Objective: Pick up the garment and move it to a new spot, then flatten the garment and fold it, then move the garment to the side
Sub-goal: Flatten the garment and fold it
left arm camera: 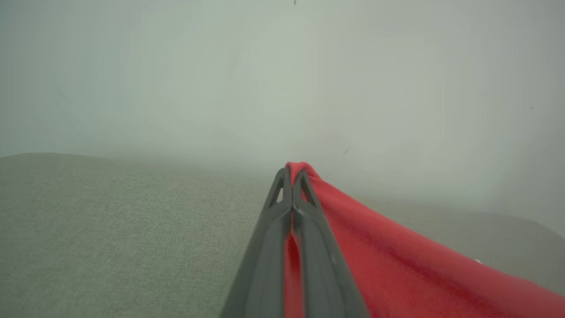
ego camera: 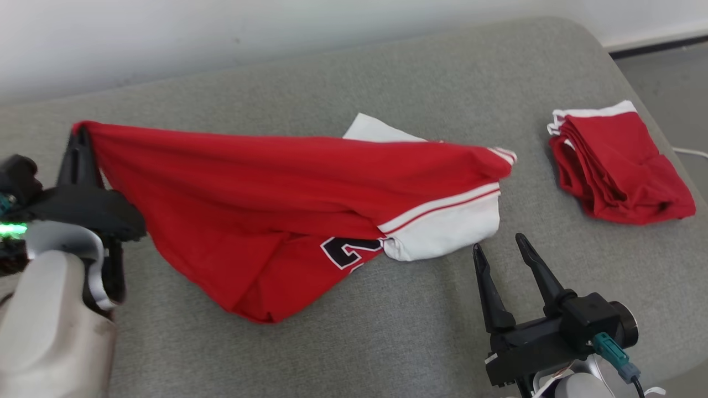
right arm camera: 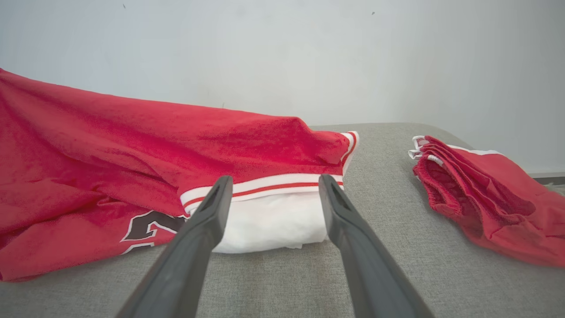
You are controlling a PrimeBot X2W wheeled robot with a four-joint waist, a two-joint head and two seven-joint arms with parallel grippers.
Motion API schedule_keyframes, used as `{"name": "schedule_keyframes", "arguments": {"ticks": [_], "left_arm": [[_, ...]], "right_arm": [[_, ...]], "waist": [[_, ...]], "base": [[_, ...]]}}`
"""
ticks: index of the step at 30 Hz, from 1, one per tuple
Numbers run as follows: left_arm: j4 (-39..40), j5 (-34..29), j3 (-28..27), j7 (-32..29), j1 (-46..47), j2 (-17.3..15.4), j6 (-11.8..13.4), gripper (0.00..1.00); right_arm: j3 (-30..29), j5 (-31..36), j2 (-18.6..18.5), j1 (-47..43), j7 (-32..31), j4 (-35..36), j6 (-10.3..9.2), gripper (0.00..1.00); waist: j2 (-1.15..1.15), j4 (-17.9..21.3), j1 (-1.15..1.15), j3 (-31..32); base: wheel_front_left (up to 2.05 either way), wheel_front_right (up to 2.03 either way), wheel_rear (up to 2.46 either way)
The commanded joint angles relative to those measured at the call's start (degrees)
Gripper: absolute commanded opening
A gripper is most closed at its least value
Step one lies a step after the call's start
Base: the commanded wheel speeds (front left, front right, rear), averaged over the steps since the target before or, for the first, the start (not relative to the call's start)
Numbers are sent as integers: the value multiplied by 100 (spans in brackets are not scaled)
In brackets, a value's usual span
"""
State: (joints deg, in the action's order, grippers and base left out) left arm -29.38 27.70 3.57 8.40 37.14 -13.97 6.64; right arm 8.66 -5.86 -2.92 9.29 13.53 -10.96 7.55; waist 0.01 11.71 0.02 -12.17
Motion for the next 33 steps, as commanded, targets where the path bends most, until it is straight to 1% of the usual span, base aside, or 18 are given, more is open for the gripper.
{"name": "schedule_keyframes", "arguments": {"ticks": [1,4,5,6,7,10,13,17,19,22,25,31,33], "left_arm": [[-325,-157,3,153,260,-146,99,0],[-793,-292,26,351,577,-201,207,0],[-922,-330,61,397,637,-167,214,33],[-922,-330,61,397,637,-167,214,33],[-1023,-380,100,436,690,-138,217,100],[-1237,-480,217,544,751,-86,148,100],[-1340,-402,215,624,608,58,45,100],[-1277,-314,189,663,292,180,-110,100],[-1235,-198,199,635,95,312,-198,100],[-1161,-103,293,323,-226,456,-276,100],[-982,-18,418,-105,-546,599,-283,100],[-448,159,555,-822,-1006,742,-151,100],[-321,173,595,-1010,-1102,738,-96,100]], "right_arm": [[30,60,6,66,-14,30,-15,100],[61,76,6,89,-15,47,-15,100],[72,88,6,90,-17,46,-15,100],[72,88,6,90,-17,46,-15,100],[79,94,6,89,-21,43,-15,100],[72,91,6,69,-30,53,-15,100],[70,79,4,25,-28,11,-15,100],[113,20,5,-22,-27,-39,-15,100],[107,-1,3,-69,-31,-62,-15,100],[118,-45,3,-140,-39,-108,-15,100],[118,-92,3,-184,-37,-137,-15,100],[115,-198,3,-231,-12,-193,-15,100],[115,-231,2,-234,7,-214,-15,100]], "waist": [[-1,272,-2,-335],[-1,279,-2,-436],[-1,265,-2,-455],[-1,265,-2,-455],[-1,245,-2,-463],[-1,128,-2,-448],[-1,-14,-2,-335],[-1,-195,-2,-132],[-1,-287,-2,-14],[-1,-390,-2,177],[-1,-459,-2,323],[-1,-475,-2,410],[-1,-455,-2,408]], "base": [[0,0,0],[0,0,0],[0,0,0],[0,0,0],[0,0,0],[0,0,0],[0,0,0],[0,0,0],[0,0,0],[0,0,0],[0,0,0],[0,0,0],[0,0,0]]}}
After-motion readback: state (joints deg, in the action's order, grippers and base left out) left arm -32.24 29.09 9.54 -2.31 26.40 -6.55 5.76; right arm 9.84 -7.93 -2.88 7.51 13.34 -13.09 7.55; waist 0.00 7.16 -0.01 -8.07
